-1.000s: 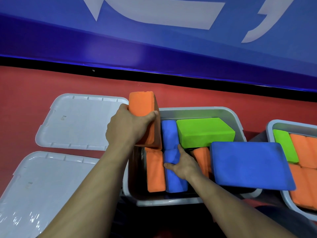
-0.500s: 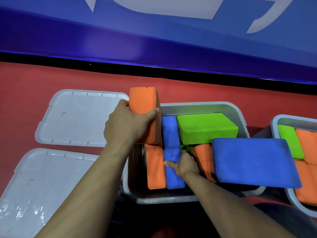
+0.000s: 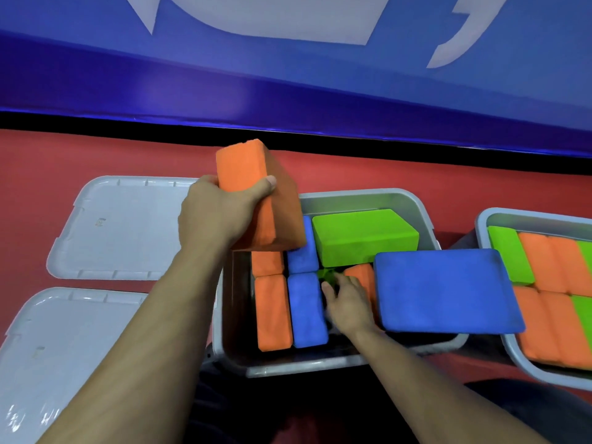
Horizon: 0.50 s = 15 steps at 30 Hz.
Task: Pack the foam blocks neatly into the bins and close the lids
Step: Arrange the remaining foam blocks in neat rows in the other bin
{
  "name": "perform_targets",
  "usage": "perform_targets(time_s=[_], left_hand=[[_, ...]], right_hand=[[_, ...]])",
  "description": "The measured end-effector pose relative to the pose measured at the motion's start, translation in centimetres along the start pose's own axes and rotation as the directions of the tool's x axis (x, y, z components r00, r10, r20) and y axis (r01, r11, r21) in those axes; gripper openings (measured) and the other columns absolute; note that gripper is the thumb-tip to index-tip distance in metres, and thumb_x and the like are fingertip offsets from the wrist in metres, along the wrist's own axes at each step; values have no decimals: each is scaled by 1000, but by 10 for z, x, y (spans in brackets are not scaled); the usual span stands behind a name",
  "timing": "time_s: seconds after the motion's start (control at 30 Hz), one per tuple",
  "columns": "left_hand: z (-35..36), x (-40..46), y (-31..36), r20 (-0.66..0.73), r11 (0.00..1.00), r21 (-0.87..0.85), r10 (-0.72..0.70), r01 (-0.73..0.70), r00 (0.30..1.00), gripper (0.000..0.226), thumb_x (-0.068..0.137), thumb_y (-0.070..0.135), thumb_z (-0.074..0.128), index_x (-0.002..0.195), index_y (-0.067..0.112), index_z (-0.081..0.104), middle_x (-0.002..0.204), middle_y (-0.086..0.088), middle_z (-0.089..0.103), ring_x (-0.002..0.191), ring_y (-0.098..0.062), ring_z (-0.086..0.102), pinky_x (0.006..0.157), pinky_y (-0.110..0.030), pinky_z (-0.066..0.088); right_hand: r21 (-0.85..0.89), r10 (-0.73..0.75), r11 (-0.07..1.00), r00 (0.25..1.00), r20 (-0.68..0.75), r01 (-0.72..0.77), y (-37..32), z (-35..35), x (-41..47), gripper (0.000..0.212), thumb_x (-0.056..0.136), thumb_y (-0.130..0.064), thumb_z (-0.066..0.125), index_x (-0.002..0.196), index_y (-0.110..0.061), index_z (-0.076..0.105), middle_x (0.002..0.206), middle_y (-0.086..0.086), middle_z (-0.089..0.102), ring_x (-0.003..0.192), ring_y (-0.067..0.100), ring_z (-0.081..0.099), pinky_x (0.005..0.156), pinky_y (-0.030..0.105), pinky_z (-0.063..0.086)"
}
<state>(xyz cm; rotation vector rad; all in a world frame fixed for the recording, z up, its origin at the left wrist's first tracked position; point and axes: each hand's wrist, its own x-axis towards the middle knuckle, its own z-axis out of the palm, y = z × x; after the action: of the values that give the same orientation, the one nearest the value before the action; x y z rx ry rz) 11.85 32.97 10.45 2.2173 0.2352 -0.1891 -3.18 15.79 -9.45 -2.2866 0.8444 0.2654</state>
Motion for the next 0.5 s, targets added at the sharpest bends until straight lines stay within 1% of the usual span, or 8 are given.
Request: perform_targets(time_s=[0.03, 0.1, 0.2, 0.23, 0.3, 0.37, 0.43, 0.5], left_hand=[[4, -1, 2, 20, 1000, -15, -11, 12, 1000, 67, 54, 82, 73, 85, 24, 61, 97, 1, 69, 96, -30, 68, 89, -48, 57], [13, -6, 6, 54, 1000, -6, -29, 29, 998, 76, 47, 87, 69, 89, 22, 68, 95, 0, 72, 92, -30, 70, 87, -48, 58], [24, -11, 8, 69, 999, 31, -40, 38, 997, 85, 44, 89, 65, 93, 20, 68, 95, -3, 72, 91, -31, 70, 85, -49, 59], [25, -11, 7, 72, 998, 41, -46, 43, 996, 86, 44, 89, 65, 94, 19, 67, 95, -4, 72, 91, -31, 69, 84, -49, 59], [26, -10, 6, 77, 998, 44, -58, 54, 995, 87, 44, 89, 65, 95, 18, 67, 96, -4, 71, 91, -32, 69, 84, -50, 59], [25, -9, 4, 82, 997, 37, -66, 63, 994, 88, 45, 88, 65, 97, 17, 66, 97, -4, 70, 92, -32, 68, 85, -50, 59], [23, -8, 1, 91, 997, 34, -68, 66, 994, 89, 44, 88, 65, 99, 17, 65, 99, -3, 69, 93, -32, 68, 85, -49, 59], [22, -7, -1, 96, 997, 30, -68, 66, 993, 88, 45, 87, 65, 99, 17, 65, 98, -3, 69, 92, -31, 68, 85, -49, 59]], right_hand=[[-21, -14, 1000, 999, -45, 13, 3, -6, -2, 46, 99, -34, 57, 135, -6, 56, 129, 19, 57, 125, 35, 51, 107, 38, 39], [-50, -41, 998, 996, -76, 38, 7, -11, -7, 50, 98, -29, 58, 141, -3, 51, 136, 18, 53, 130, 34, 46, 111, 38, 35], [-105, -94, 991, 989, -116, 82, 10, -9, -14, 54, 96, -26, 59, 144, -3, 46, 143, 16, 48, 134, 33, 43, 115, 39, 32], [-124, -85, 990, 990, -112, 71, 11, -9, -15, 58, 96, -26, 59, 146, -3, 43, 149, 16, 42, 138, 34, 39, 117, 38, 29], [-150, -33, 988, 996, -79, 21, 14, -9, -14, 66, 96, -28, 60, 150, -2, 32, 161, 18, 22, 149, 34, 22, 123, 36, 19], [-180, 6, 984, 1000, -29, -11, 17, -8, -11, 75, 95, -29, 61, 152, 0, 21, 165, 19, 7, 154, 34, 10, 125, 36, 13], [-225, 38, 974, 999, -9, -39, 19, -4, -9, 83, 93, -31, 63, 153, 1, 15, 163, 20, 8, 152, 35, 13, 124, 37, 16], [-278, 50, 959, 998, -38, -59, 19, -2, -9, 85, 90, -33, 67, 152, -1, 18, 154, 17, 18, 144, 37, 28, 120, 39, 27]])
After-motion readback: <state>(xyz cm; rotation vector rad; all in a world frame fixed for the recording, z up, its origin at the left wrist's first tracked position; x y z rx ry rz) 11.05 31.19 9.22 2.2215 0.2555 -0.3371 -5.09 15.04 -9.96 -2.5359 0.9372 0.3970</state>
